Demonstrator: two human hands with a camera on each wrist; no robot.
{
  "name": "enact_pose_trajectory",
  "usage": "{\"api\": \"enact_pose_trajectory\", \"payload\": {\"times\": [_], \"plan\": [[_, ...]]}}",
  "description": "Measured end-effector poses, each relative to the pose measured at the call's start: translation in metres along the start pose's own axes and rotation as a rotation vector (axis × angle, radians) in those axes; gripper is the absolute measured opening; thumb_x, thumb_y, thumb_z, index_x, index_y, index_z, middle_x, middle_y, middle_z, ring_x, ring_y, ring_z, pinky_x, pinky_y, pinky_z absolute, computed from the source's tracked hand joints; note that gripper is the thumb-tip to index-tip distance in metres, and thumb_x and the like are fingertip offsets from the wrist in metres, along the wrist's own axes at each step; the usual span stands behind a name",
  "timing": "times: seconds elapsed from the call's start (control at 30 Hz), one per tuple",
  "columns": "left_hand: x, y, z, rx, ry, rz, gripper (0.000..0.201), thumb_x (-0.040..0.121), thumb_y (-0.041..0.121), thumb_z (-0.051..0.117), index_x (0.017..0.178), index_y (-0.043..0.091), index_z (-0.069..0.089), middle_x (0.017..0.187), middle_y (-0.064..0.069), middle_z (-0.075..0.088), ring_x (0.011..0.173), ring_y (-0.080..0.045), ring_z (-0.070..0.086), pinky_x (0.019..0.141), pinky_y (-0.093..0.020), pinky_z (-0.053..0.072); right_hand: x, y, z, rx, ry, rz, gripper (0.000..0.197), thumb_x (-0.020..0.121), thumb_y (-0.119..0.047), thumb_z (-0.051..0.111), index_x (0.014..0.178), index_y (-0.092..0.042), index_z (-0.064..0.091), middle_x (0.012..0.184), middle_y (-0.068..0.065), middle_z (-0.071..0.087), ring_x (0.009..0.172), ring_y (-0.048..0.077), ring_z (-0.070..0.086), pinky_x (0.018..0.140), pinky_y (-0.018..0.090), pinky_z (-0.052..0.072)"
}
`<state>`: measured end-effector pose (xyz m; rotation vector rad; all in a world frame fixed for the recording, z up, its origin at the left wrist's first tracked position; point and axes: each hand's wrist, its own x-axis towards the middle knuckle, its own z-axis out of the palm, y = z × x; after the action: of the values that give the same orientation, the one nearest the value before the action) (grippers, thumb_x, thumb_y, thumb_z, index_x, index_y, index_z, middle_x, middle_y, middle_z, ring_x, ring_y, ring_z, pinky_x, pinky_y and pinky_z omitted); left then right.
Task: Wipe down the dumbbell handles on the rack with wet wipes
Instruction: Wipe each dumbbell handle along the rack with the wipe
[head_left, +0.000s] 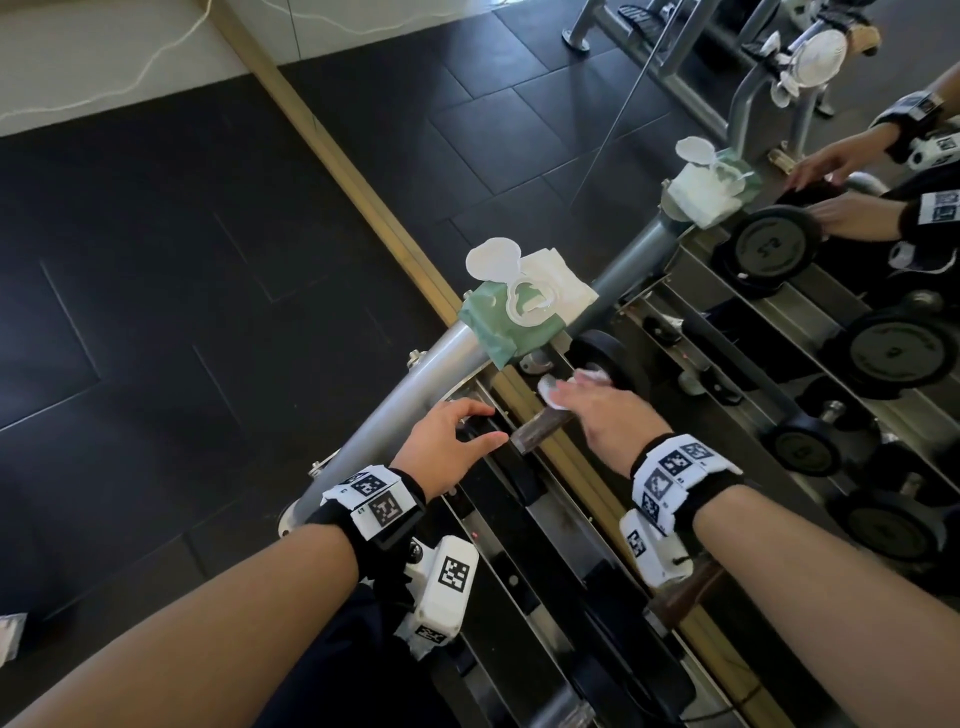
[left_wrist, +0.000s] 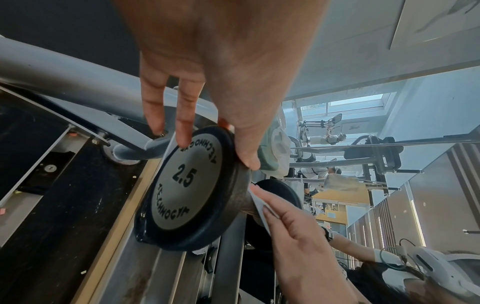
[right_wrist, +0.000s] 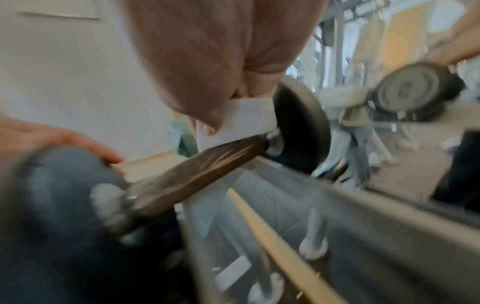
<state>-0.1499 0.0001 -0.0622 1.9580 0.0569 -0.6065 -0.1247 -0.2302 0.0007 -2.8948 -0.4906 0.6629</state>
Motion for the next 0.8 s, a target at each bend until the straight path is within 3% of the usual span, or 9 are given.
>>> {"api": "enact_pose_trajectory", "payload": {"times": [0.07,0.17,0.2,0.27,0.4,0.5,0.63,0.73,0.8], "plan": [[0.000,0.000,0.000,0.008,0.009,0.009,0.037,0.084,0.049,0.070,0.119,0.042,0.059,0.125,0.012,0.051,0.103,-0.004,0.054,0.053,-0.002,0.044,-0.008,-0.022,0.014,0.047,-0.082,-0.049,0.070,0.092,0.005,0.047,0.147,-0.035,0.030,0.147,0.005,0.045,0.123,0.020,0.057,0.098,0.039,0.053],[0.002,-0.001,0.000,0.049,0.017,0.021,0.037,0.084,0.049,0.070,0.119,0.042,0.060,0.124,0.015,0.053,0.113,-0.005,0.052,0.081,-0.013,0.040,-0.012,-0.036,0.022,0.040,-0.211,-0.123,0.070,0.094,0.001,0.048,0.151,-0.034,0.027,0.157,0.000,0.033,0.144,0.019,0.034,0.115,0.042,0.036],[0.002,-0.002,0.000,0.054,0.011,0.016,0.037,0.084,0.049,0.070,0.119,0.042,0.060,0.123,0.015,0.054,0.112,-0.005,0.052,0.085,-0.017,0.039,-0.011,-0.030,0.017,0.052,-0.204,-0.117,0.071,0.094,0.002,0.048,0.150,-0.036,0.027,0.157,0.001,0.033,0.142,0.021,0.037,0.114,0.043,0.037],[0.004,-0.001,-0.002,0.052,-0.011,-0.005,0.038,0.084,0.050,0.070,0.119,0.042,0.059,0.123,0.013,0.054,0.111,-0.006,0.053,0.085,-0.021,0.040,-0.008,-0.011,0.003,0.061,-0.124,-0.034,0.073,0.092,0.007,0.044,0.149,-0.036,0.029,0.156,0.004,0.035,0.136,0.023,0.046,0.111,0.042,0.041],[0.006,0.002,-0.005,0.042,-0.055,-0.032,0.038,0.084,0.049,0.070,0.119,0.039,0.060,0.120,0.011,0.059,0.102,-0.011,0.062,0.086,-0.029,0.053,-0.004,0.009,0.002,0.028,-0.044,0.101,0.073,0.092,0.012,0.038,0.154,-0.026,0.026,0.161,0.001,0.026,0.149,0.016,0.019,0.121,0.035,0.021],[0.006,0.009,-0.006,0.018,-0.071,-0.017,0.037,0.085,0.041,0.072,0.119,0.031,0.061,0.115,0.007,0.064,0.087,-0.014,0.064,0.083,-0.035,0.058,-0.014,-0.018,0.021,0.073,-0.044,0.039,0.072,0.090,0.009,0.044,0.152,-0.025,0.029,0.159,0.000,0.027,0.148,0.019,0.023,0.116,0.039,0.033],[0.005,0.016,-0.008,0.049,-0.068,-0.012,0.038,0.086,0.035,0.073,0.120,0.024,0.062,0.114,0.006,0.066,0.096,-0.020,0.066,0.090,-0.041,0.056,-0.030,-0.032,0.024,0.109,-0.142,-0.082,0.075,0.091,0.006,0.048,0.154,-0.028,0.026,0.162,-0.003,0.022,0.149,0.017,0.019,0.119,0.040,0.027],[0.006,0.019,-0.011,0.119,-0.099,-0.030,0.039,0.087,0.040,0.071,0.122,0.025,0.061,0.117,0.004,0.064,0.096,-0.022,0.066,0.083,-0.037,0.058,-0.019,-0.006,0.002,0.108,-0.110,0.031,0.083,0.086,0.018,0.037,0.155,-0.025,0.023,0.163,0.001,0.018,0.150,0.018,0.015,0.121,0.034,0.020],[0.006,0.020,-0.013,0.139,-0.117,-0.037,0.041,0.088,0.042,0.070,0.124,0.026,0.060,0.122,0.004,0.063,0.105,-0.024,0.065,0.091,-0.041,0.055,-0.013,0.006,-0.004,0.105,-0.098,0.113,0.081,0.089,0.019,0.032,0.157,-0.022,0.015,0.164,0.002,0.013,0.151,0.017,0.008,0.118,0.026,0.009]]}}
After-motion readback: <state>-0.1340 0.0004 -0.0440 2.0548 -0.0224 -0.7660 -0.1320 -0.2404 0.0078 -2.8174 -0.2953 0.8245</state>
